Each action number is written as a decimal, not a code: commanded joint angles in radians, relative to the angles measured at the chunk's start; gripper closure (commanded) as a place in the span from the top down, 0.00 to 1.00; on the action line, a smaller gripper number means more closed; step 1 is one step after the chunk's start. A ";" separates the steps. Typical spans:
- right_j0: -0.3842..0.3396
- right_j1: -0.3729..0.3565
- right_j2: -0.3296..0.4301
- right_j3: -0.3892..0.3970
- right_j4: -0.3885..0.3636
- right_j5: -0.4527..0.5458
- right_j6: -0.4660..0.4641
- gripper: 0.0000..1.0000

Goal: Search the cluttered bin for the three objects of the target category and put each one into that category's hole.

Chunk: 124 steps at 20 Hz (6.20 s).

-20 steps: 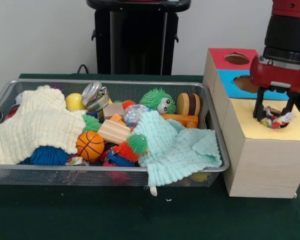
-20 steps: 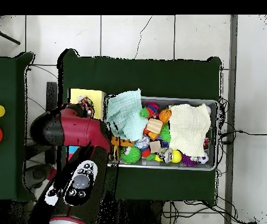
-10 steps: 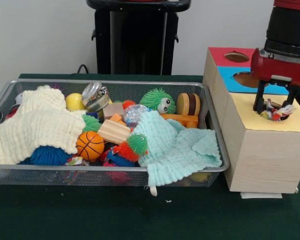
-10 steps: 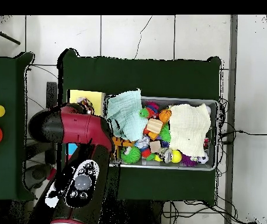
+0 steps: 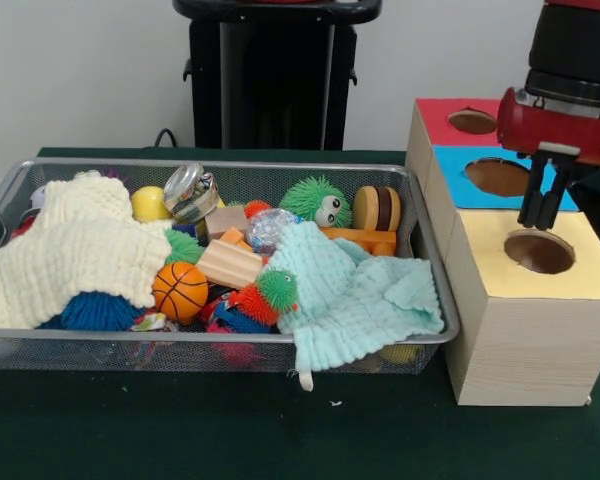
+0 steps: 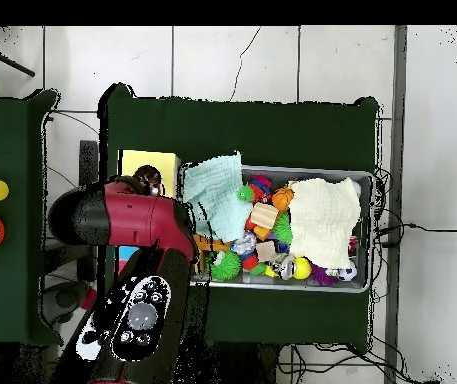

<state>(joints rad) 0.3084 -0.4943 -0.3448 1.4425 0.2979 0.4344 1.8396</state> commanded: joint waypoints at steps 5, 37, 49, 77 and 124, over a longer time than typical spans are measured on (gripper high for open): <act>-0.048 -0.035 0.027 -0.023 -0.081 0.121 0.073 0.00; -0.317 -0.227 0.224 0.229 -0.285 -0.008 -0.190 1.00; -0.543 -0.294 0.404 0.307 -0.483 0.003 -0.241 1.00; -1.039 -0.284 0.836 0.375 -0.749 -0.042 -0.197 1.00; -1.080 -0.156 0.807 0.229 -0.903 -0.107 -0.123 1.00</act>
<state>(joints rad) -0.7695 -0.6723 0.3600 1.7422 -0.5966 0.1762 1.8328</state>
